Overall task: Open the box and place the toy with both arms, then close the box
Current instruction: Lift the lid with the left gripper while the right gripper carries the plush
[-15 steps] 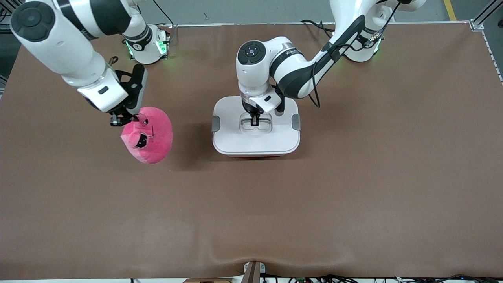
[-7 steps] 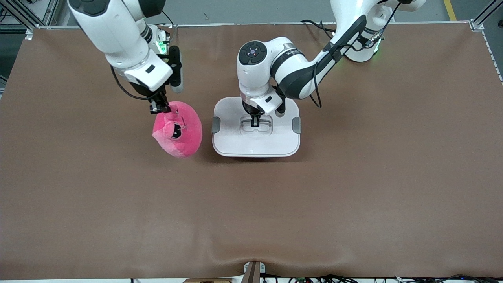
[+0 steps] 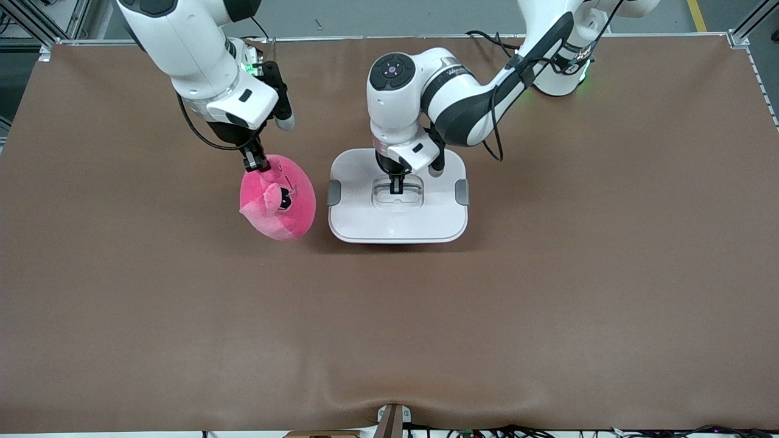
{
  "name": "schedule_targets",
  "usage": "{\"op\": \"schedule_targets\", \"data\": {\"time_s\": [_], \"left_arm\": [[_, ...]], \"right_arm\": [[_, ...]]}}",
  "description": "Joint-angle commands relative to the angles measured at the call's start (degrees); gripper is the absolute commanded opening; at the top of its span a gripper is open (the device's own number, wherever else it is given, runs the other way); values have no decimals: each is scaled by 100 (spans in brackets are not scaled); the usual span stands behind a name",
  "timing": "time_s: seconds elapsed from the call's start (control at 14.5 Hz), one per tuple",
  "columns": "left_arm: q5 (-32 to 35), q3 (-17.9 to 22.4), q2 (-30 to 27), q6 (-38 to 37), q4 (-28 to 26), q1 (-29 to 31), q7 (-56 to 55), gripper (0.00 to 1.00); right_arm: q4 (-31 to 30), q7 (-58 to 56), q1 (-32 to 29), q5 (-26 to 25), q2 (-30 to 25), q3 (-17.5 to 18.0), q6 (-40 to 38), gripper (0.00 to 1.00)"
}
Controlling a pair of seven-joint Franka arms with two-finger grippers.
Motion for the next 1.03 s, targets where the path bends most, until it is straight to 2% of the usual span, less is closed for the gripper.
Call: {"op": "schedule_targets", "data": {"time_s": [0.0, 0.28, 0.55, 0.69, 0.96], "left_arm": [[65, -24, -289, -376, -19, 30, 96, 0], [-31, -33, -657, -1052, -28, 293, 895, 0], [-479, -33, -1062, -1466, -54, 846, 2003, 0], [-524, -41, -1229, -1563, -72, 1145, 2371, 0], [-884, -33, -1650, -2037, -168, 1769, 3829, 0]], "right_arm": [[62, -368, 29, -71, -80, -1, -47, 0], [53, -484, 37, -45, -176, 7, -170, 0], [62, -475, 195, -27, -176, 42, -294, 0], [62, -440, 301, -27, -159, 165, -250, 0], [44, 147, 617, -27, -115, 402, 84, 0]]}}
